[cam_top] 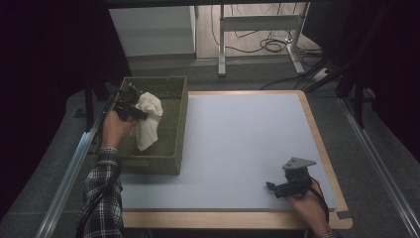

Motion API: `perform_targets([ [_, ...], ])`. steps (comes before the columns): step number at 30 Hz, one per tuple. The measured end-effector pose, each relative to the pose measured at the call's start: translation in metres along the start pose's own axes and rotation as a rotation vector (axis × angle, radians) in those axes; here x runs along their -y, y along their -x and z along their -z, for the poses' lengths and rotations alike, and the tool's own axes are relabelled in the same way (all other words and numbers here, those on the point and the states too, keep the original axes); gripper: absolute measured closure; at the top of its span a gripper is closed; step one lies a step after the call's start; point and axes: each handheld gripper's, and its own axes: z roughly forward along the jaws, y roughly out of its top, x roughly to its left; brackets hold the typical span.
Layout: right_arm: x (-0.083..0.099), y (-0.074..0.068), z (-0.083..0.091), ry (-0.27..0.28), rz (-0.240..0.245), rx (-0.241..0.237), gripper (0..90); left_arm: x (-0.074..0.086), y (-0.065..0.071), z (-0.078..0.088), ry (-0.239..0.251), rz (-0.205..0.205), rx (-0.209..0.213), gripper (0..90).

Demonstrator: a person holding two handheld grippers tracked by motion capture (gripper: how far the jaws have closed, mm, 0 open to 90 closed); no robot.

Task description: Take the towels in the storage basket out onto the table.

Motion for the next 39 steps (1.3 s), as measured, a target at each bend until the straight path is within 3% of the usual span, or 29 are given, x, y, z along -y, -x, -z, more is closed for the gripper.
perform_targets([
  [8,0.000,0.000,0.000,0.000,0.000,0.000,0.2,-0.005,0.007,0.026,0.082,-0.023,0.026,74.4],
  [15,0.000,0.000,0.000,0.000,0.000,0.000,0.2,-0.015,0.020,0.042,0.116,-0.065,0.059,74.4],
  [29,0.000,0.000,0.000,0.000,0.000,0.000,0.2,-0.037,0.051,0.064,0.141,-0.123,0.095,74.2],
  [39,0.000,0.000,0.000,0.000,0.000,-0.001,0.2,-0.052,0.074,0.068,0.142,-0.161,0.115,74.2],
])
